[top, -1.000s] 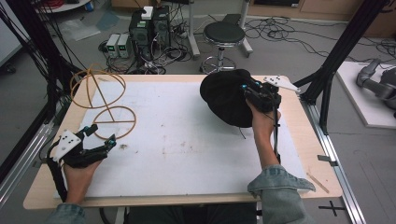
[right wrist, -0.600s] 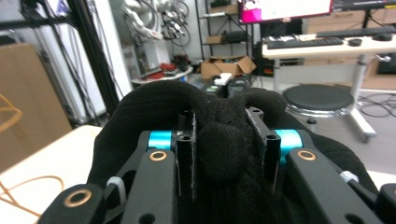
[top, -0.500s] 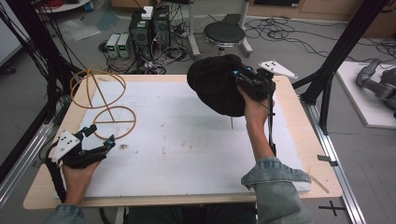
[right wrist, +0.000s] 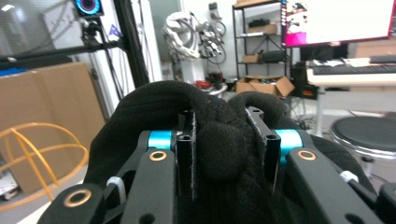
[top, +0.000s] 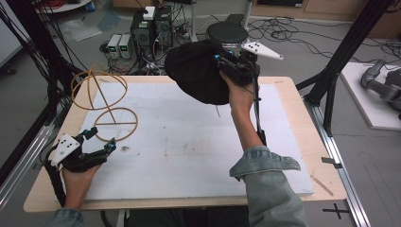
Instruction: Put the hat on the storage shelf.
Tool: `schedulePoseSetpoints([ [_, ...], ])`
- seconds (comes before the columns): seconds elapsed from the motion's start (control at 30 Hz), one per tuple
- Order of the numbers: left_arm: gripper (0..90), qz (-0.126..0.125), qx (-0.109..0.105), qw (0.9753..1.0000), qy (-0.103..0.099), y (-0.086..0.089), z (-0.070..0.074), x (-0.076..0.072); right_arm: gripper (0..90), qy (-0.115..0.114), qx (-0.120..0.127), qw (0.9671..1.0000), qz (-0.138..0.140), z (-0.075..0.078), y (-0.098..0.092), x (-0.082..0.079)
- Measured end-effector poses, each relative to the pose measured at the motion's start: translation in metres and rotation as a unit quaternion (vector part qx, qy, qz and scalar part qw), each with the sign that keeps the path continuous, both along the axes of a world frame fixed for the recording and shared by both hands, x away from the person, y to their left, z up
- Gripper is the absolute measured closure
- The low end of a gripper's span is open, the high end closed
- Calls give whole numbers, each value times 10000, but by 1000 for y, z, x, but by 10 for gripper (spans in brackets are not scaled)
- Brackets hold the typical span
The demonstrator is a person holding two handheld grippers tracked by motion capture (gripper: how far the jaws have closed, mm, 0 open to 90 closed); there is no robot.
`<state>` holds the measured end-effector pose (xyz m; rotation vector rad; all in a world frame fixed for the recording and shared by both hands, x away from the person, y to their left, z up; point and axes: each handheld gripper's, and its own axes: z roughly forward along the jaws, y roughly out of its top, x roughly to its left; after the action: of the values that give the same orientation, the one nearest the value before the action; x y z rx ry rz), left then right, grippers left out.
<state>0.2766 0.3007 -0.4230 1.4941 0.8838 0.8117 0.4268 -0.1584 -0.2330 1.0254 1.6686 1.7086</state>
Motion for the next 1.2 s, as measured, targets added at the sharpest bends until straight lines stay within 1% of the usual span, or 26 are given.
schedulePoseSetpoints([
  [0.17, 200, 3, 30, 10000, 3, 1, -1, -2, 693, -82, 104, 9997, 225, 10, 18, 3],
  [0.2, 201, 1, 22, 10000, 3, 2, -1, -2, 693, -111, 153, 9994, 294, 13, 25, 4],
  [0.3, 200, -8, 21, 10000, -9, 1, -1, -2, 693, -121, 195, 9991, 359, 16, 31, 5],
  [0.47, 200, -33, 38, 10000, -22, 0, 0, -3, 693, -139, 351, 9979, 530, 23, 46, 8],
  [0.5, 201, -50, 30, 10000, -11, 1, 0, -3, 692, -136, 420, 9973, 592, 25, 52, 9],
  [0.57, 201, -50, 43, 10000, -14, 1, 0, -3, 692, -130, 449, 9970, 623, 26, 54, 10],
  [0.6, 201, -53, 10, 10000, -27, 1, 0, -3, 692, -153, 472, 9965, 678, 27, 60, 11],
  [0.77, 201, -38, -1, 10000, -34, 2, 0, -5, 692, -175, 524, 9948, 860, 31, 78, 13],
  [0.8, 201, -34, 17, 10000, -31, 3, 0, -5, 692, -175, 524, 9948, 860, 31, 78, 13],
  [0.83, 201, -34, -2, 10000, -33, 3, 0, -5, 692, -233, 520, 9941, 922, 32, 85, 13],
  [0.87, 201, -29, -9, 10000, -33, 4, 0, -6, 692, -233, 520, 9941, 922, 32, 85, 13],
  [0.9, 201, -30, 26, 10000, -29, 5, 0, -6, 692, -239, 540, 9935, 969, 32, 89, 13],
  [0.93, 201, -21, -12, 10000, -38, 4, 0, -7, 692, -220, 547, 9927, 1050, 32, 97, 13],
  [0.97, 201, -23, -18, 10000, -36, 5, 0, -7, 692, -220, 547, 9927, 1050, 32, 97, 13],
  [1.0, 201, -24, -16, 10000, -35, 5, 0, -7, 692, -234, 551, 9917, 1141, 32, 104, 14],
  [1.07, 201, -35, -8, 10000, -45, 5, 0, -8, 692, -243, 549, 9913, 1169, 32, 107, 14],
  [1.13, 201, -26, 10, 10000, -37, 5, 0, -8, 692, -252, 566, 9897, 1293, 31, 116, 15],
  [1.17, 201, -23, -5, 10000, -44, 5, 0, -8, 692, -252, 566, 9897, 1293, 31, 116, 15],
  [1.2, 201, -17, -1, 10000, -46, 5, 0, -8, 692, -237, 588, 9889, 1340, 31, 119, 15],
])
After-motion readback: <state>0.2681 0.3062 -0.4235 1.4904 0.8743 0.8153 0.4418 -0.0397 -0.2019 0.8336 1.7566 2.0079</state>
